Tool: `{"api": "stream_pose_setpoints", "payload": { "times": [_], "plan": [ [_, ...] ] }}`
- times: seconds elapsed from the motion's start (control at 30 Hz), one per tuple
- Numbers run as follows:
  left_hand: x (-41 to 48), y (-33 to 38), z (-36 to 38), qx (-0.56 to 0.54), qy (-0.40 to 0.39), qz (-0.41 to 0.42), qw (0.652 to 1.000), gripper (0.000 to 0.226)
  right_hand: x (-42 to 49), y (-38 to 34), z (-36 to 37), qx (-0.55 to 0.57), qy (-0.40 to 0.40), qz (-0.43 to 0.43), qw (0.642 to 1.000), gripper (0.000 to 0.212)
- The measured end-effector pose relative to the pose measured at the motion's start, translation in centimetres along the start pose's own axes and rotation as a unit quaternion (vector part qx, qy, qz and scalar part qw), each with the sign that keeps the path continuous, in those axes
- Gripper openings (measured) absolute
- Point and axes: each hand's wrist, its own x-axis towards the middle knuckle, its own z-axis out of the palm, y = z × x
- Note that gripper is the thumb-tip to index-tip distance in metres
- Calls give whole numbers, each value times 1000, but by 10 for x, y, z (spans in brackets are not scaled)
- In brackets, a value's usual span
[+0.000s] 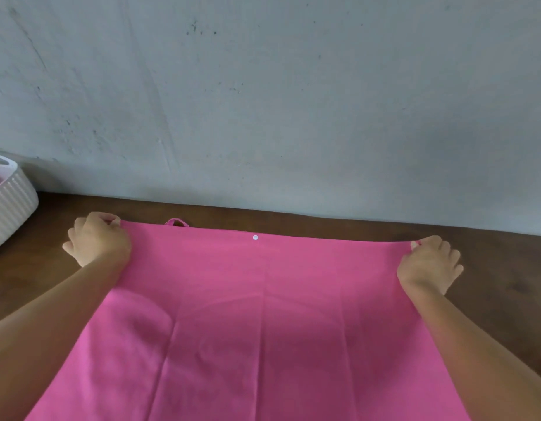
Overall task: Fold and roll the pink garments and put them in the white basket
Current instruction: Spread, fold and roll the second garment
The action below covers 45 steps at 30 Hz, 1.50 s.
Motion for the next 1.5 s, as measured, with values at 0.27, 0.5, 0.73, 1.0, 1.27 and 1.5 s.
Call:
{"api": "stream_pose_setpoints", "payload": {
  "times": [0.27,0.5,0.73,1.0,1.27,1.5],
  "plan": [
    [27,19,19,17,8,6,1000,23,33,-20,23,-4,-8,-3,1000,22],
    [45,32,34,0,18,26,1000,24,46,-24,32,-11,-3,3,1000,25],
    [47,32,35,-9,14,23,1000,24,54,-30,35,-11,-13,-4,1000,27],
    [43,35,12,-6,-34,13,999,32,61,-31,25,34,-70,45,996,37],
    [-36,59,-6,43,-85,103,990,38,18,-23,-5,4,-92,-85,992,43],
    [-160,71,-15,14,-158,253,954,36,-18,5,-22,-55,-196,-154,967,73]
  ]
}}
